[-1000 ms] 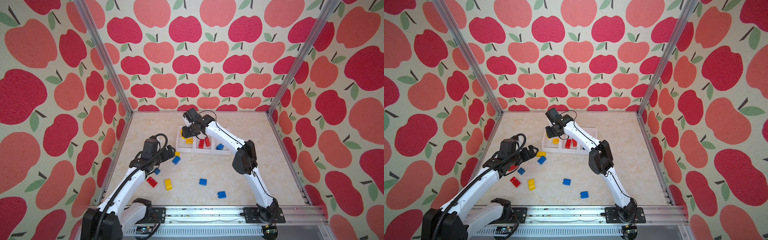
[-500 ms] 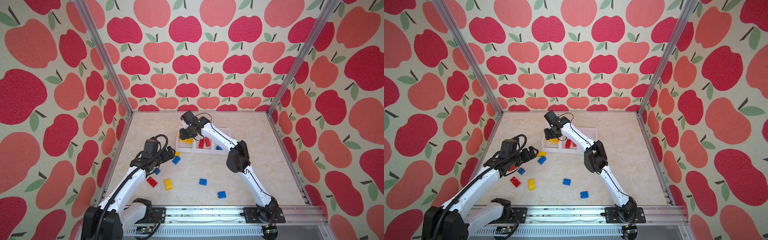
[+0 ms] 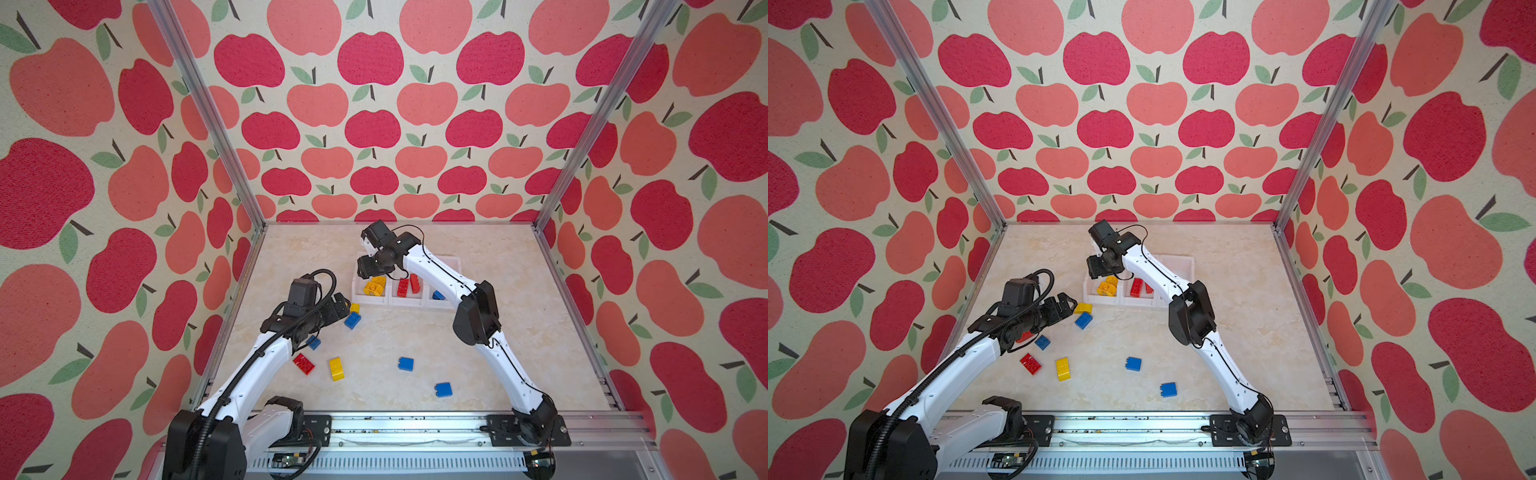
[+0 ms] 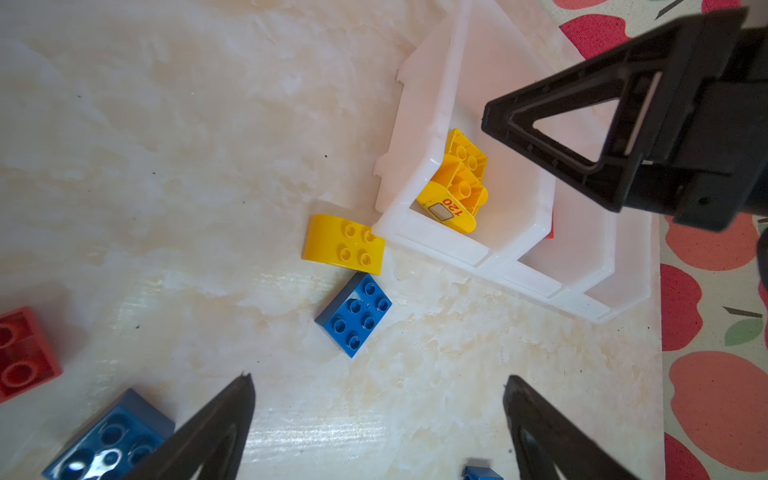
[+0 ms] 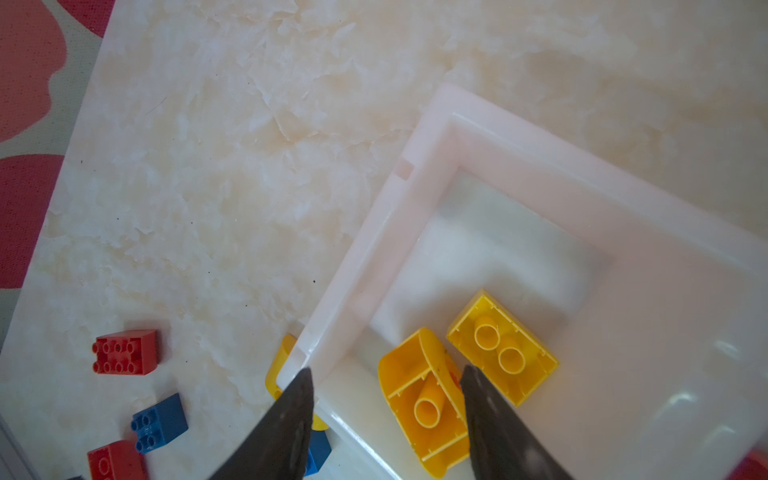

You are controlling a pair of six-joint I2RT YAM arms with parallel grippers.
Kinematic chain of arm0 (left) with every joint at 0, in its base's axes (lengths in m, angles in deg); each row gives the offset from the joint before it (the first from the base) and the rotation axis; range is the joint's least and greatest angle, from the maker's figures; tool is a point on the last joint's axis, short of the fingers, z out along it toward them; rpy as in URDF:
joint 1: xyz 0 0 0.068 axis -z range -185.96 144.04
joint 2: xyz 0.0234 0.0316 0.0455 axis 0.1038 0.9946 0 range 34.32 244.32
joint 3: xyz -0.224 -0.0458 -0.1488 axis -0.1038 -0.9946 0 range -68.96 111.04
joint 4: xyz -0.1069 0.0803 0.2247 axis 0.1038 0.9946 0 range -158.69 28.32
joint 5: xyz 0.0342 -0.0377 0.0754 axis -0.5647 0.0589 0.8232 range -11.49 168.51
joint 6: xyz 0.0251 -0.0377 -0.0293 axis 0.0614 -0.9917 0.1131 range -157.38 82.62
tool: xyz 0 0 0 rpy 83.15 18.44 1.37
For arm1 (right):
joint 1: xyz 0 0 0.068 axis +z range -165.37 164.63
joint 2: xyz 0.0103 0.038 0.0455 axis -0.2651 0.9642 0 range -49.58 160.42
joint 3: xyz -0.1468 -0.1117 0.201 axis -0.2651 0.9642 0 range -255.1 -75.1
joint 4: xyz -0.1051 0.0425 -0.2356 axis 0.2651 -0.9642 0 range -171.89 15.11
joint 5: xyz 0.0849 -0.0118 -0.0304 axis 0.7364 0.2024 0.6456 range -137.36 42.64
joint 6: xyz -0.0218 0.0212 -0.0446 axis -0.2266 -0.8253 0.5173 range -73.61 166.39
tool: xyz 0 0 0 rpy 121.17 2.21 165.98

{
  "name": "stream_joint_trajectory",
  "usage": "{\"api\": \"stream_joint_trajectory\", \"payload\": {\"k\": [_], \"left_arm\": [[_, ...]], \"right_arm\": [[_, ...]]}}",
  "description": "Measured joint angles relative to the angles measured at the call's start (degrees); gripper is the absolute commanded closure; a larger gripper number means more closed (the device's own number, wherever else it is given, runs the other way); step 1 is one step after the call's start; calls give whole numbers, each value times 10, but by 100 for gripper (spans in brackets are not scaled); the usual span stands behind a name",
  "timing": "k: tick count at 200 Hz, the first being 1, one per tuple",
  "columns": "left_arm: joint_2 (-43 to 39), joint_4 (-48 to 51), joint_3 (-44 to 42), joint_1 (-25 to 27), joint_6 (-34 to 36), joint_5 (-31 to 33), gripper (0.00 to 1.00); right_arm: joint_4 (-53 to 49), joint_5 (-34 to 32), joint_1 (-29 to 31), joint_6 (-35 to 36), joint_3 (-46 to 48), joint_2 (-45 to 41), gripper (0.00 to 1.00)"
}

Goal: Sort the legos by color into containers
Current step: 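Lift the cylinder with the right gripper and drop it into the yellow compartment, then close the left gripper on a blue brick while the right gripper withdraws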

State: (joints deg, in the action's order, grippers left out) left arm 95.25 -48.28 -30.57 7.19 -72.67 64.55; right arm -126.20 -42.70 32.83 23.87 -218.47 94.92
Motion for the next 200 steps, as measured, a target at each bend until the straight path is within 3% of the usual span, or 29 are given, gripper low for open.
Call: {"api": "stream_joint_trajectory", "payload": {"k": [44, 91, 147, 200], "left_arm": [[25, 11, 13, 6, 4, 6, 6], [82, 26, 53, 31, 31, 16, 9], [169, 56, 118, 75, 93, 44, 22], [260, 93, 196, 97, 148, 68, 33]], "right_arm": [[-10, 0, 0, 0, 12, -12, 38], [-16, 4, -4, 5, 89, -95, 27], [3, 7, -21, 3, 296, -275, 19], [27, 10, -57, -26, 482, -407, 19]]}}
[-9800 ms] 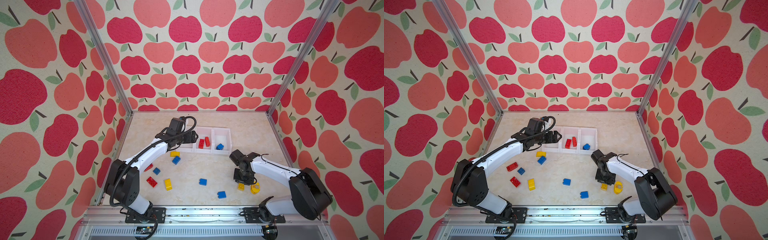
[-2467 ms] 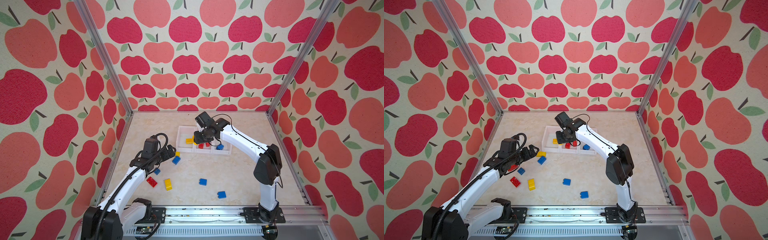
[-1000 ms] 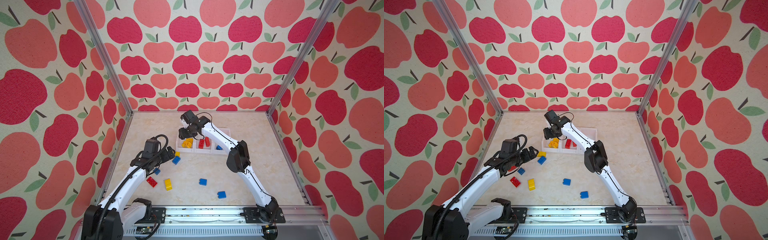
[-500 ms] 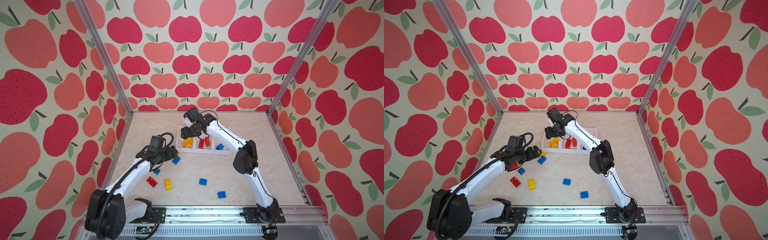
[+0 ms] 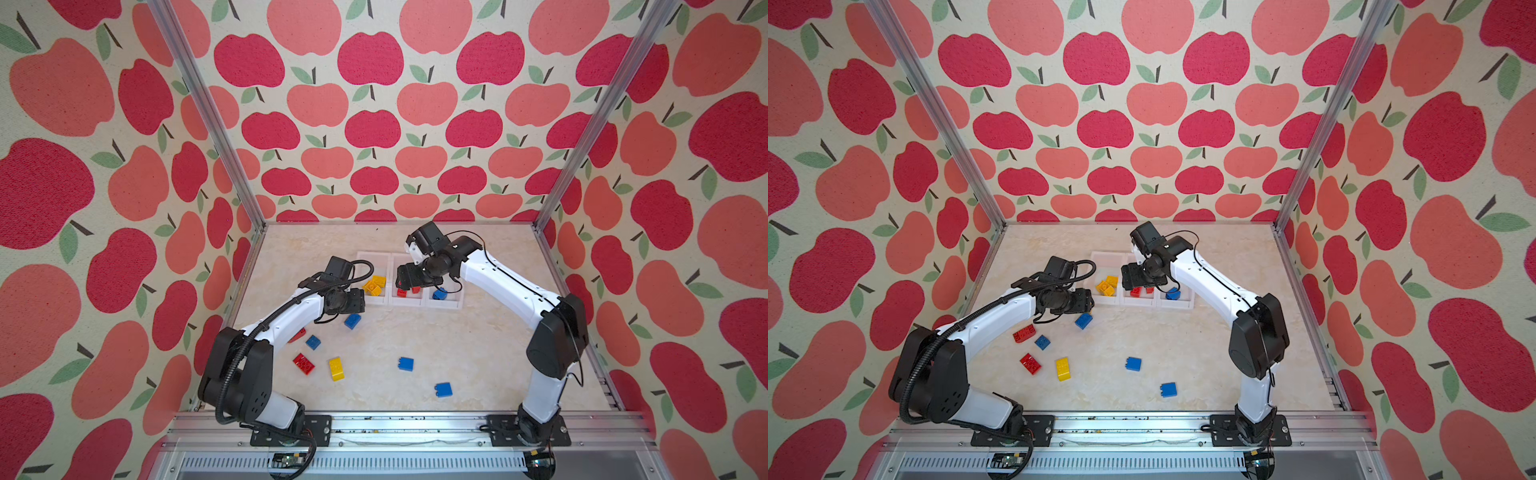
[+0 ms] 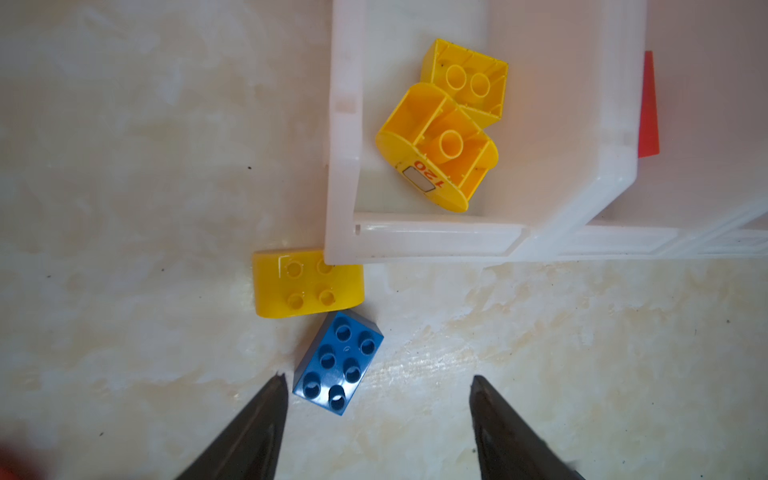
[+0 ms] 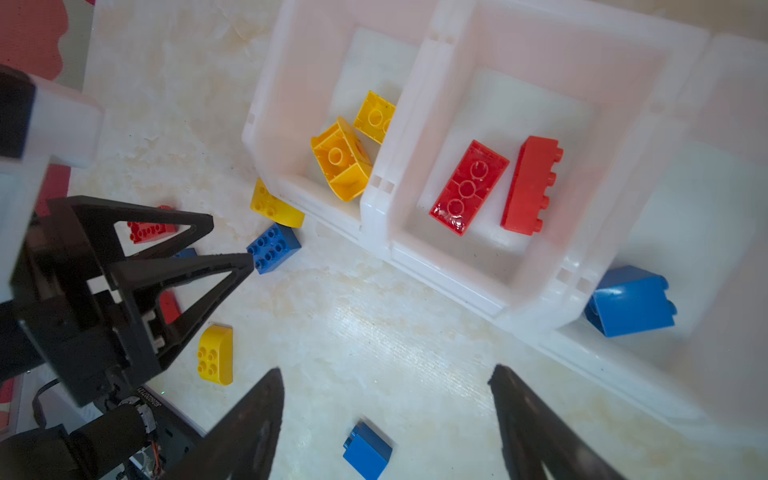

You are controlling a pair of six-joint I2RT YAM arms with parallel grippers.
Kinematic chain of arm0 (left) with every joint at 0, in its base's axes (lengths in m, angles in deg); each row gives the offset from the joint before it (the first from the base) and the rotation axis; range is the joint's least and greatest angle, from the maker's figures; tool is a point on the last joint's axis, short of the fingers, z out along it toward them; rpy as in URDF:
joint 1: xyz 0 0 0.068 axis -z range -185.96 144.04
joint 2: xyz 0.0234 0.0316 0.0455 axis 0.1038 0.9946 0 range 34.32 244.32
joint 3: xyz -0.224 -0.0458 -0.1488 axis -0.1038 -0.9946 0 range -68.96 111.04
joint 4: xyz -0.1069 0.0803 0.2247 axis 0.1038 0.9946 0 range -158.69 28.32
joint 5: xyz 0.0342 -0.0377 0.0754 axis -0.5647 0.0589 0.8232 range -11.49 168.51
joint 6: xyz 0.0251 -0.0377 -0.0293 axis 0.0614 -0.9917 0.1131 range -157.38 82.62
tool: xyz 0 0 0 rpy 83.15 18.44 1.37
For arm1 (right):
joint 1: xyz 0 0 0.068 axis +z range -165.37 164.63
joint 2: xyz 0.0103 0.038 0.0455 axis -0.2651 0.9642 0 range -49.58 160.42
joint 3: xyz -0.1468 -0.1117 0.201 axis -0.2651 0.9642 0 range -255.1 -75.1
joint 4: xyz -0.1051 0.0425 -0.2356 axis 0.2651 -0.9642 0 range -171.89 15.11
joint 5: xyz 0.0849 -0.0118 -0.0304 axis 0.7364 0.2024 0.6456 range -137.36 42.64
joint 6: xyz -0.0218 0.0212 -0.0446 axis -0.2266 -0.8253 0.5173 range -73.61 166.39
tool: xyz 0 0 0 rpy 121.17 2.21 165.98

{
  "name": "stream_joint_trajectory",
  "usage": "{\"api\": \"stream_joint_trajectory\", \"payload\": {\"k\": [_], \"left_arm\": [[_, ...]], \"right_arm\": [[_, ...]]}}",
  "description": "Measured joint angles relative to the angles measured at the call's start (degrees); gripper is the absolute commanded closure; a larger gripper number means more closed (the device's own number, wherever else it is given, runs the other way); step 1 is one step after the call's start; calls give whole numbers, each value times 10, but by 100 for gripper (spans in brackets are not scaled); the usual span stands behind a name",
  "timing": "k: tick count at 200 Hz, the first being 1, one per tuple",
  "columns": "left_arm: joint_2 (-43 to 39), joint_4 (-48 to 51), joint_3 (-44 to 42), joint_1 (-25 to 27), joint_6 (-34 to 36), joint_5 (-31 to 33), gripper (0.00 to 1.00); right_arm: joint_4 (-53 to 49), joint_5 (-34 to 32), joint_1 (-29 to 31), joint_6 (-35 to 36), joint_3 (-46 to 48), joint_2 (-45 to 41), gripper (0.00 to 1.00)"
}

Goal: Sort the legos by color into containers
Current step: 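Close the left gripper on a blue brick while the right gripper withdraws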

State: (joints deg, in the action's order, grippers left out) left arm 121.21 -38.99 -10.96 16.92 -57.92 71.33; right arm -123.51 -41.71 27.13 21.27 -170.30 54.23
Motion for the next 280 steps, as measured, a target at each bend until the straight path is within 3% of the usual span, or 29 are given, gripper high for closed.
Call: {"api": "stream_joint_trajectory", "payload": {"k": [71, 172, 250, 280], "left_arm": [[87, 48, 47, 12, 38, 10, 42], [120, 59, 47, 12, 42, 9, 45], [139, 57, 53, 16, 42, 10, 55], [146, 52, 58, 22, 42, 14, 52]], "right_arm": [[11, -2, -28, -34, 127, -94, 19], [19, -6, -31, -48, 135, -101, 19], [22, -13, -33, -51, 145, -110, 19], [24, -13, -36, -53, 153, -114, 19]]}}
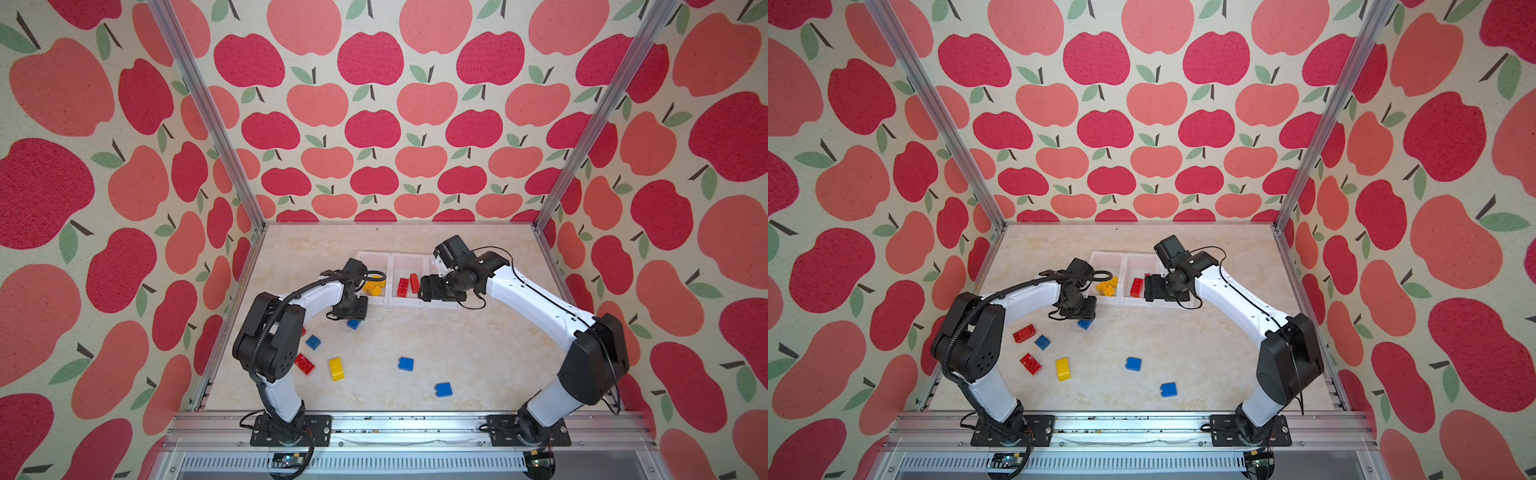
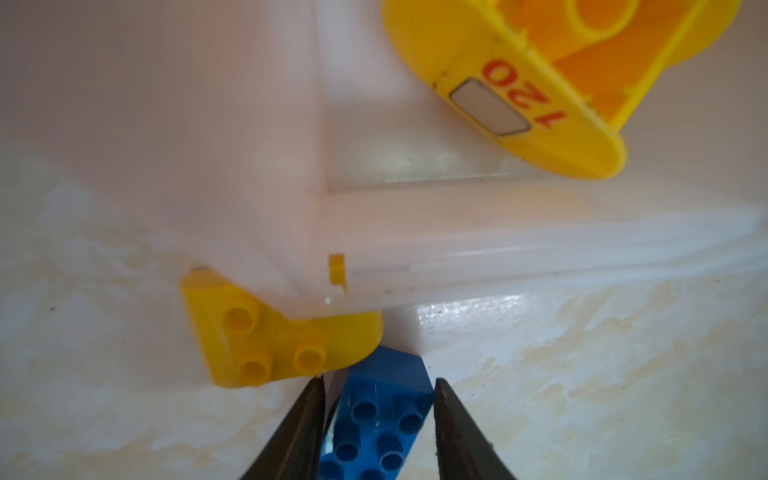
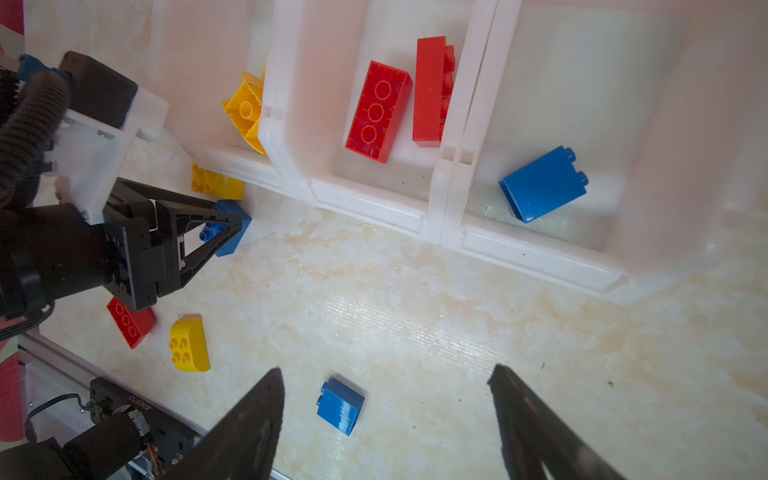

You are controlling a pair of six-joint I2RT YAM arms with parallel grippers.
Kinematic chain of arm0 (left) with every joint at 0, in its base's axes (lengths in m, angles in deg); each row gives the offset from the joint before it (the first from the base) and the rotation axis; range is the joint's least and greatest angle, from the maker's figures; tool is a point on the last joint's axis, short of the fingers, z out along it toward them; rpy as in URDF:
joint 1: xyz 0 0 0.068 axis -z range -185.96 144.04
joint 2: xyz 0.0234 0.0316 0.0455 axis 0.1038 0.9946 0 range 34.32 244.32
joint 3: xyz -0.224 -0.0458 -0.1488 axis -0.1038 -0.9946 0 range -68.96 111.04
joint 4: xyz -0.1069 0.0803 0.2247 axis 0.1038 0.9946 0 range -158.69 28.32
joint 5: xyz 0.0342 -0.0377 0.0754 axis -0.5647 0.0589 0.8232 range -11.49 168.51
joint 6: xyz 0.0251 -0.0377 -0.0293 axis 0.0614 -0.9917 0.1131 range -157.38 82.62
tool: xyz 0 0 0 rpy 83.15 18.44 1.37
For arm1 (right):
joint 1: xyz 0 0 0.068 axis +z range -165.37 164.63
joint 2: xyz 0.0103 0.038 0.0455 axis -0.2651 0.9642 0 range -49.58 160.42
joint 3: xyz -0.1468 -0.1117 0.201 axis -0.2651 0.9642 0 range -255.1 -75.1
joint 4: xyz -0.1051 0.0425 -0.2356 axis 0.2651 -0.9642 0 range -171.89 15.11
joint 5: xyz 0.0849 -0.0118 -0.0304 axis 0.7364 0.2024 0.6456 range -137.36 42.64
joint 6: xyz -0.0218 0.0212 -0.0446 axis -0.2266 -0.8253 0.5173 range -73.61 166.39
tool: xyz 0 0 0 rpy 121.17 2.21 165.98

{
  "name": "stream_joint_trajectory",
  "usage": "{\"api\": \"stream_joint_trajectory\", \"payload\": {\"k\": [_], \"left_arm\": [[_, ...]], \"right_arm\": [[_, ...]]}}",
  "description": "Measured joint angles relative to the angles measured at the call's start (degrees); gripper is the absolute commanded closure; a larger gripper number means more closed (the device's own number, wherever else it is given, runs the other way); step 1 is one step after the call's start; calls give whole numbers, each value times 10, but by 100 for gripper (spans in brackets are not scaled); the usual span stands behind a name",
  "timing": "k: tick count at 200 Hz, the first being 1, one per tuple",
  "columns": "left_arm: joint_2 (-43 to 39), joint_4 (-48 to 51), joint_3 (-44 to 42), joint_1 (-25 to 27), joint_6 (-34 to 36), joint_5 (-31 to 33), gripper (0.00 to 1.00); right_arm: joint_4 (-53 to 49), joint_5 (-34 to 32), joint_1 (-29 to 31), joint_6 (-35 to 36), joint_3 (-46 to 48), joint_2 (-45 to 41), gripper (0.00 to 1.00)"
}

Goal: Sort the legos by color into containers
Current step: 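Close the left gripper on a blue brick while the right gripper withdraws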

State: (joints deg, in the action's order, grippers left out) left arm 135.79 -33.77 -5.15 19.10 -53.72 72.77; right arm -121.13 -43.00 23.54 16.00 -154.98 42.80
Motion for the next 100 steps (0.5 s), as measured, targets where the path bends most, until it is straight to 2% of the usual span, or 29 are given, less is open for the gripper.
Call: {"api": "stream_joint_trajectory", "payload": {"k": [65, 86, 100], "left_arm": [[19, 16, 5, 25, 0, 19, 51], [21, 20, 7, 32, 0, 30, 54], [21, 22, 7, 35, -1, 37, 60]], "right_arm": [[4, 0, -5, -2, 8, -3, 19], [4, 0, -5, -2, 10, -3, 20], [4, 0, -6, -2, 11, -5, 20]]}}
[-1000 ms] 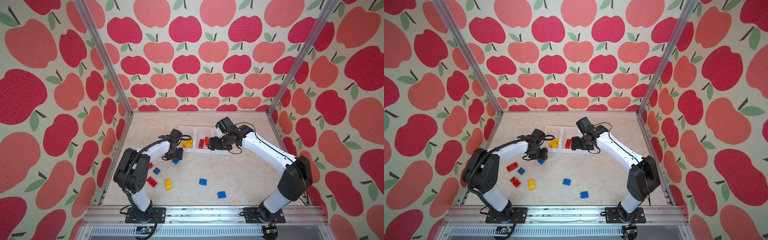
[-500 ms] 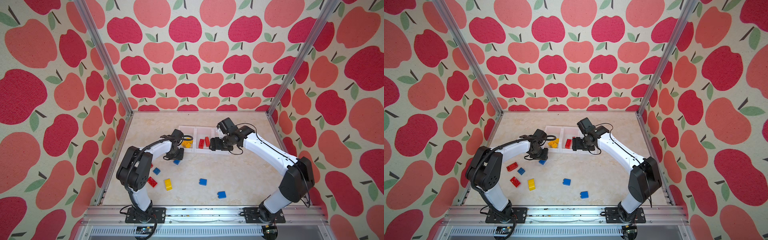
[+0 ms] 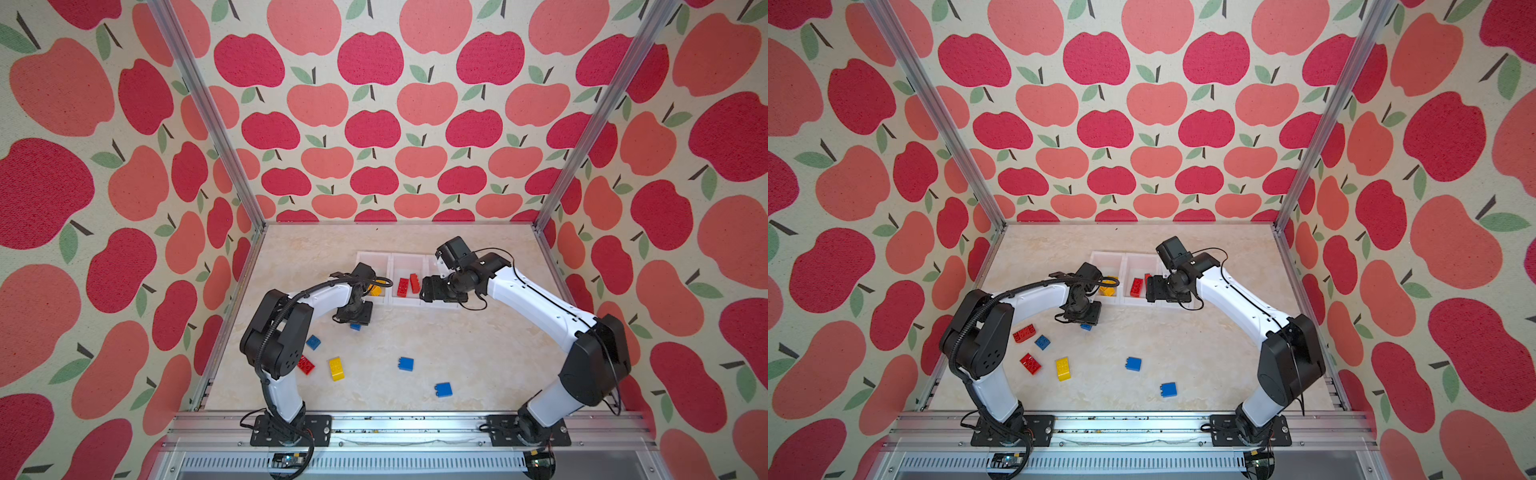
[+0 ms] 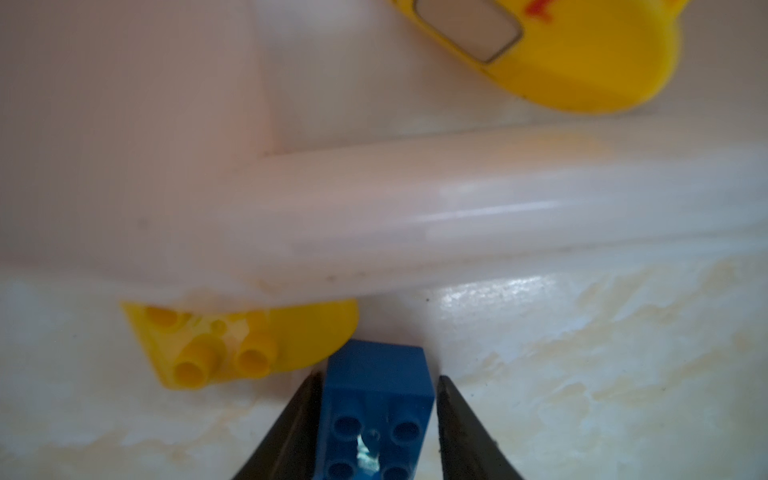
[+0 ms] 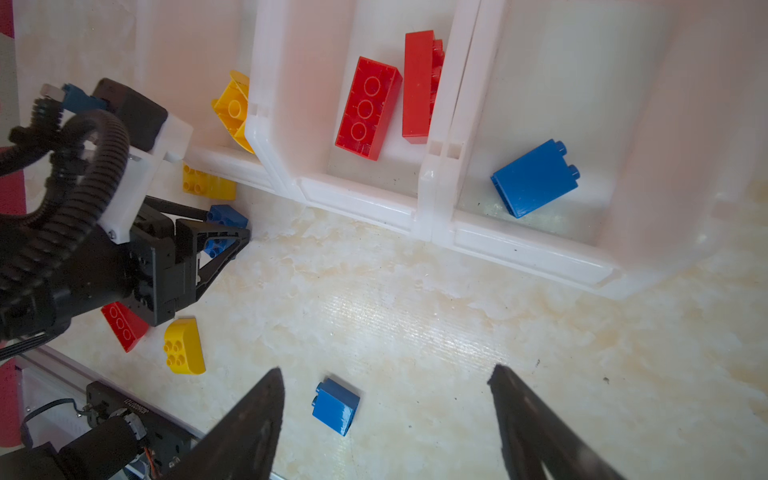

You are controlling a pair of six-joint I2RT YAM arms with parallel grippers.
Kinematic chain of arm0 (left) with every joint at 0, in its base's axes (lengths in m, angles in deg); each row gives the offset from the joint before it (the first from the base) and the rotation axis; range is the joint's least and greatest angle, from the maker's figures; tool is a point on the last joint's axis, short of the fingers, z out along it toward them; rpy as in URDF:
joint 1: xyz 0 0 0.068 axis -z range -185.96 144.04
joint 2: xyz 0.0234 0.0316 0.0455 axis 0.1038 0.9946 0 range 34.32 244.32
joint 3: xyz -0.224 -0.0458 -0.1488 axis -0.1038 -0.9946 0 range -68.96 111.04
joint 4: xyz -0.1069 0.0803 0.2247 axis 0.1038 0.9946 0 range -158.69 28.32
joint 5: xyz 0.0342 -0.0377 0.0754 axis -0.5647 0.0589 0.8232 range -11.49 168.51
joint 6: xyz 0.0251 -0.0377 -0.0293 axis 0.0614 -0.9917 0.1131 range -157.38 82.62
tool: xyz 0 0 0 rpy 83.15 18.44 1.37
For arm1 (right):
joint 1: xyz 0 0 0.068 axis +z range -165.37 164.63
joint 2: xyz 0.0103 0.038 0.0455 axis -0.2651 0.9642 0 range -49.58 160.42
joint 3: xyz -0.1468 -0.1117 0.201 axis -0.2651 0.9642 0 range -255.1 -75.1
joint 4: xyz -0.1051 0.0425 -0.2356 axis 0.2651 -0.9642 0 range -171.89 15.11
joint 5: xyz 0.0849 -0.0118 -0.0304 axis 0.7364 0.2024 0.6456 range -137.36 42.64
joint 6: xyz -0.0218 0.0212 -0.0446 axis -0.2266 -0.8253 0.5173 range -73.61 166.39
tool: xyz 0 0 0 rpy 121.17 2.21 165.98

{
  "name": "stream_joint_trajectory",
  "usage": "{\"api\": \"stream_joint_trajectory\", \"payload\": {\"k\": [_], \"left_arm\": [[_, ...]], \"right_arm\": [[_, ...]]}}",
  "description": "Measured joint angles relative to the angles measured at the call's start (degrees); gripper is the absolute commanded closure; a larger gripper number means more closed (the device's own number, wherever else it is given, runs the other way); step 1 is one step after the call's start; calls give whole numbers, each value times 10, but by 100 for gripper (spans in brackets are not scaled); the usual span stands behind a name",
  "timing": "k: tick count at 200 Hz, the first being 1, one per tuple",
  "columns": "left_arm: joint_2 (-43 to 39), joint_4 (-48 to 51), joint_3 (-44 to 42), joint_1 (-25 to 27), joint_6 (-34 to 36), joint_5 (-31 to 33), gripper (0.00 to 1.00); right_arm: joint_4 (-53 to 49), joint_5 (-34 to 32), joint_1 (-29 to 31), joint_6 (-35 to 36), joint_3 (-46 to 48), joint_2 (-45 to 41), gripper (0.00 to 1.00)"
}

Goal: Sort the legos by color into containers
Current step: 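Close the left gripper on a blue brick while the right gripper withdraws, then carry the blue brick with the left gripper into the blue compartment and release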

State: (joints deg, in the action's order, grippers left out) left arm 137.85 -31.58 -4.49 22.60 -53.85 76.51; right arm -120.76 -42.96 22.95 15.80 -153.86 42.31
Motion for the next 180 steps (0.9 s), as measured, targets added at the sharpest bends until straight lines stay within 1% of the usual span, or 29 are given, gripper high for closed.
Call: {"api": "stream_joint_trajectory", "payload": {"k": [29, 41, 79, 98, 126, 141, 155, 180], "left_arm": [[0, 5, 1, 5, -5, 8, 74], [0, 6, 1, 8, -6, 12, 77], [-8, 13, 2, 19, -7, 12, 79], [-33, 18, 9, 31, -7, 12, 81], [-73, 16, 42, 50, -6, 12, 84], [-80, 10, 68, 61, -5, 11, 85], [-80, 2, 89, 71, -3, 5, 85], [-75, -6, 122, 85, 0, -12, 86]], "right_arm": [[2, 0, -5, 0, 3, -7, 20], [4, 0, -6, -2, 8, -11, 20], [13, 0, -12, -8, 28, -25, 20], [17, 1, -18, -12, 47, -36, 20], [25, 3, -32, -23, 86, -59, 19], [30, 5, -39, -30, 109, -74, 17], [34, 7, -44, -40, 133, -89, 13], [43, 7, -50, -52, 172, -114, 8]]}}
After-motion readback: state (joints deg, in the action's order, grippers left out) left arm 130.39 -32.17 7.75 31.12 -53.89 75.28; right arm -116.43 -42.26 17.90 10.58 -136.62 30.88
